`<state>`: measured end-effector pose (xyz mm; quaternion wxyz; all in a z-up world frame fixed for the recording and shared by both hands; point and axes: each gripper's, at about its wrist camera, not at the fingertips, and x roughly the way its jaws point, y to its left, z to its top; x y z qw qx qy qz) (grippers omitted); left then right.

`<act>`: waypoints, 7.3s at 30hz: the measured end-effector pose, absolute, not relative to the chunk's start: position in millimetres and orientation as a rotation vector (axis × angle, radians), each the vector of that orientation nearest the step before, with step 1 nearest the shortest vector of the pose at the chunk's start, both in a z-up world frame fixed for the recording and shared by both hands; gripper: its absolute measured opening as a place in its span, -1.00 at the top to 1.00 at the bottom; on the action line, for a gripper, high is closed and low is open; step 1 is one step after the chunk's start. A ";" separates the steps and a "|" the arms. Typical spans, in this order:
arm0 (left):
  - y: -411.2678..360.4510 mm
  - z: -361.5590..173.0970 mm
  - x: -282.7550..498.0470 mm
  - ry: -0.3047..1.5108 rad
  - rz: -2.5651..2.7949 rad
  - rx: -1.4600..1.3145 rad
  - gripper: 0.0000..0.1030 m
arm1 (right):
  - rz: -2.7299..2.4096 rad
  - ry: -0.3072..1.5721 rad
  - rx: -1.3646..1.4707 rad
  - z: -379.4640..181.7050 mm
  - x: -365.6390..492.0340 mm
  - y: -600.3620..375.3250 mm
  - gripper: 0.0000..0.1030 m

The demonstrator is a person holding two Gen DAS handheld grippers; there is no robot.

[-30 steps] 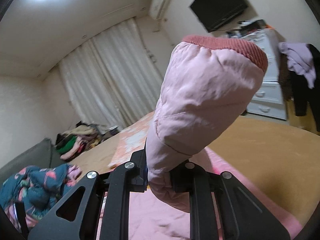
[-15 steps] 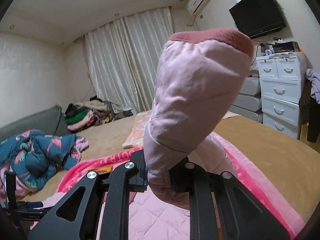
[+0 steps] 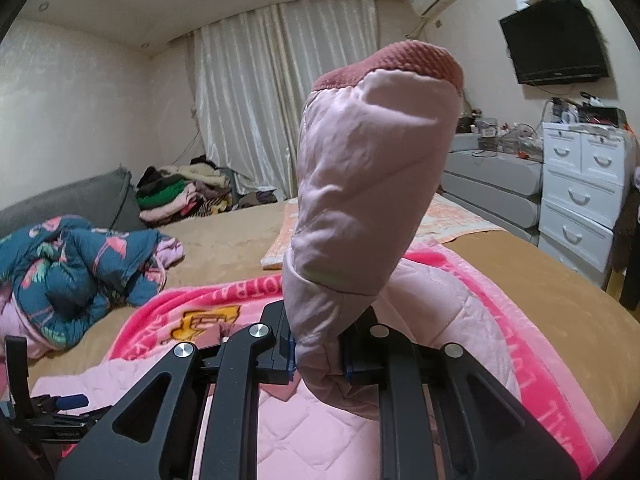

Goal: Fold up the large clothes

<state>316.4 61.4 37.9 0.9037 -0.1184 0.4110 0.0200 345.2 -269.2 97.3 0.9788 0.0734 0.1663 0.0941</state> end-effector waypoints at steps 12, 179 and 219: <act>95.3 21.5 306.3 0.868 0.018 -0.374 -0.83 | 0.260 0.393 0.048 79.6 350.9 -196.5 0.70; 266.5 34.4 226.7 0.743 0.380 -0.430 -0.82 | 0.580 0.722 0.016 48.3 301.7 -33.3 -0.92; 432.9 -57.1 189.2 0.783 0.654 -0.958 -0.82 | 0.790 0.906 -0.230 -18.4 304.7 170.8 -0.92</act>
